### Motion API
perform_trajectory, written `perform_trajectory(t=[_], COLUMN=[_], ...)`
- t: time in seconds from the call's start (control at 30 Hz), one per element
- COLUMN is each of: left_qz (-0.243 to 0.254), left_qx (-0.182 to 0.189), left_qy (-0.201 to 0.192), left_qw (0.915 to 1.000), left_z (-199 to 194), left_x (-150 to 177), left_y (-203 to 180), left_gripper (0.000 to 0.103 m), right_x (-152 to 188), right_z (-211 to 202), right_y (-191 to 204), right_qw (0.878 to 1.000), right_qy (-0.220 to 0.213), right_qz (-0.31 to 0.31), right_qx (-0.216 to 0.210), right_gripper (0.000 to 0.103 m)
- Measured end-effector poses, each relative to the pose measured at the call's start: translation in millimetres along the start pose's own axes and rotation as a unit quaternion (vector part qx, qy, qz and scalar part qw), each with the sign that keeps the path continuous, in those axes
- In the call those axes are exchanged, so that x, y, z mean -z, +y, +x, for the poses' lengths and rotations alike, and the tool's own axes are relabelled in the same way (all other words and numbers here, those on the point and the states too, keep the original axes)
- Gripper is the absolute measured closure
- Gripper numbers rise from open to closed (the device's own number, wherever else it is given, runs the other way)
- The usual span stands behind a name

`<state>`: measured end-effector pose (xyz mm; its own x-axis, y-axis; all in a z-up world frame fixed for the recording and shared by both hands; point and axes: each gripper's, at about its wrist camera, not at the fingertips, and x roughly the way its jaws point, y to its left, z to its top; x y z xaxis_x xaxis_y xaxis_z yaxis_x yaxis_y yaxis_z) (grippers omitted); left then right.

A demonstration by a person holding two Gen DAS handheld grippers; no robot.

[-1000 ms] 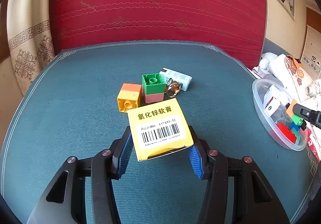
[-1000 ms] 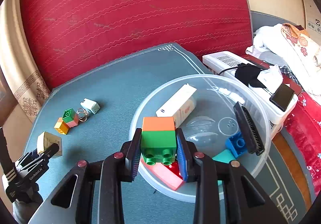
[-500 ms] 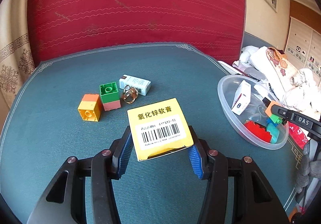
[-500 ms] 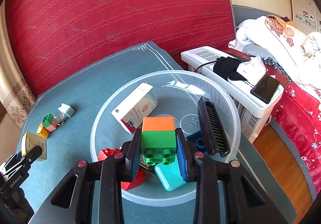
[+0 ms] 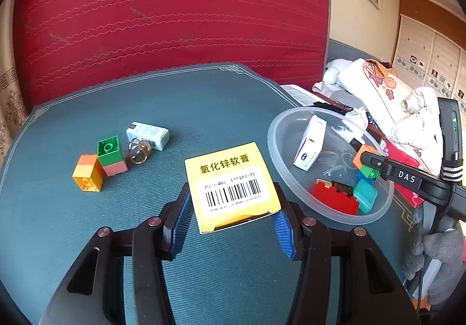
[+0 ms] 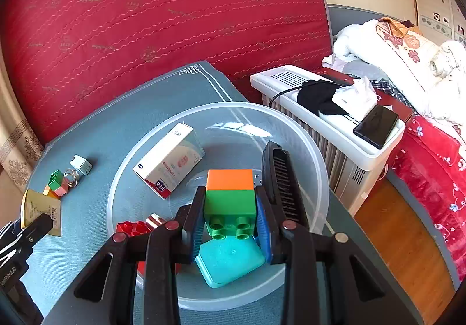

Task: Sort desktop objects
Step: 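Carry the yellow box and green-and-orange brick over to the clear bowl, then open the left gripper to drop the box while the right gripper releases the brick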

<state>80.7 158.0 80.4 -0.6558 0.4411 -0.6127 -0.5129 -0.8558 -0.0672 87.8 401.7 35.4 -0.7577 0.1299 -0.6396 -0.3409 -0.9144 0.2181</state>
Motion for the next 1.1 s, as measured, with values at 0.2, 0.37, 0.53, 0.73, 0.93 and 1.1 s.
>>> perform_trajectory(t=[0.2,0.37,0.53,0.73,0.93,1.1], left_qz=[0.012,0.021,0.028,0.045,0.053,0.037], left_qx=[0.031,0.049,0.071,0.097,0.118,0.147], left_qy=[0.004,0.006,0.008,0.011,0.014,0.029], left_qw=[0.9994,0.9985,0.997,0.9942,0.9915,0.988], left_z=[6.1,12.2,19.1,28.9,38.9,49.3], left_x=[-8.8,-13.9,-19.2,-23.7,-28.2,-33.2], left_y=[-25.6,-42.9,-56.8,-77.3,-90.5,-91.6], left_gripper=[0.049,0.049,0.049,0.049,0.049,0.048], right_x=[-2.0,-3.8,-5.6,-6.4,-7.6,-10.2], right_z=[1.3,0.7,1.4,0.5,0.5,-1.2], right_y=[-2.9,-5.7,-8.9,-10.0,-11.6,-18.1], right_qw=[1.0,1.0,1.0,1.0,1.0,0.999], right_qy=[0.0,-0.002,-0.003,-0.004,-0.004,-0.009], right_qz=[0.0,0.0,0.003,0.004,0.008,0.028], right_qx=[-0.003,-0.005,-0.006,-0.008,-0.012,-0.021], right_gripper=[0.068,0.068,0.068,0.068,0.068,0.067])
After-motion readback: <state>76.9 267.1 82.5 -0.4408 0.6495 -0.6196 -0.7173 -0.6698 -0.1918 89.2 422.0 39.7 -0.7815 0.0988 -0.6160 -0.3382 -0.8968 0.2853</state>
